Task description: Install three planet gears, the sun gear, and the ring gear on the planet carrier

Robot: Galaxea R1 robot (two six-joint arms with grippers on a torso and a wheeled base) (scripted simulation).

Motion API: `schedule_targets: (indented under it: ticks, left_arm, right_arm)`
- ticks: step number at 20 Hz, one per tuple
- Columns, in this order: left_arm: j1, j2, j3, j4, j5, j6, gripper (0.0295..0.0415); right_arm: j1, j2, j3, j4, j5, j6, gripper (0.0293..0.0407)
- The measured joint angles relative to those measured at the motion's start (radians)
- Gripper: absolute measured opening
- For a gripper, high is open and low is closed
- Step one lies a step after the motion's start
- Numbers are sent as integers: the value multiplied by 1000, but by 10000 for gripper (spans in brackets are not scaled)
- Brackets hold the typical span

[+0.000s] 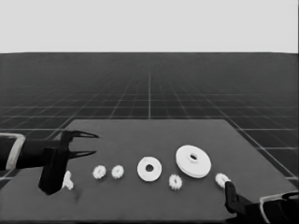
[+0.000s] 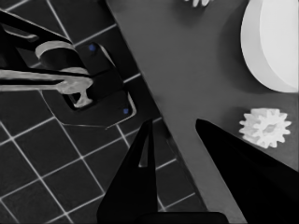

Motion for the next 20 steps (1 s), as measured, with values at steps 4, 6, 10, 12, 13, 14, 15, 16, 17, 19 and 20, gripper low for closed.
schedule_targets:
  ticks: [4,6,10,12,13,14,15,16,17,19,20]
  left_arm:
    - [20,-1,15,-15,11,-1,347]
    - [314,307,-163,451,780,-983,403]
    - [345,538,-680,-66,827,-1450,386]
    - [350,560,-758,-119,815,-1458,385]
    - [351,566,-777,-131,813,-1458,385]
    - [351,569,-789,-138,812,-1457,385]
    - [436,587,-832,-62,768,-1443,385]
    - [494,602,-870,-21,739,-1430,385]
    - [525,614,-898,1,720,-1421,385]
    - [551,627,-928,20,702,-1411,385]
    - [556,629,-934,23,698,-1408,385]
  right_arm:
    - [-15,3,8,16,4,-1,368]
    - [-9,1,1,6,1,0,383]
    - [-6,0,-2,1,0,0,385]
    - [-6,0,-3,1,0,0,385]
    - [-6,0,-3,1,0,0,385]
    - [-6,0,-3,1,0,0,385]
    - [-6,0,-3,0,0,0,385]
    - [-6,0,-3,0,0,0,385]
    - [-6,0,-3,0,0,0,385]
    - [-6,0,-3,0,0,0,385]
    - [-6,0,-3,0,0,0,385]
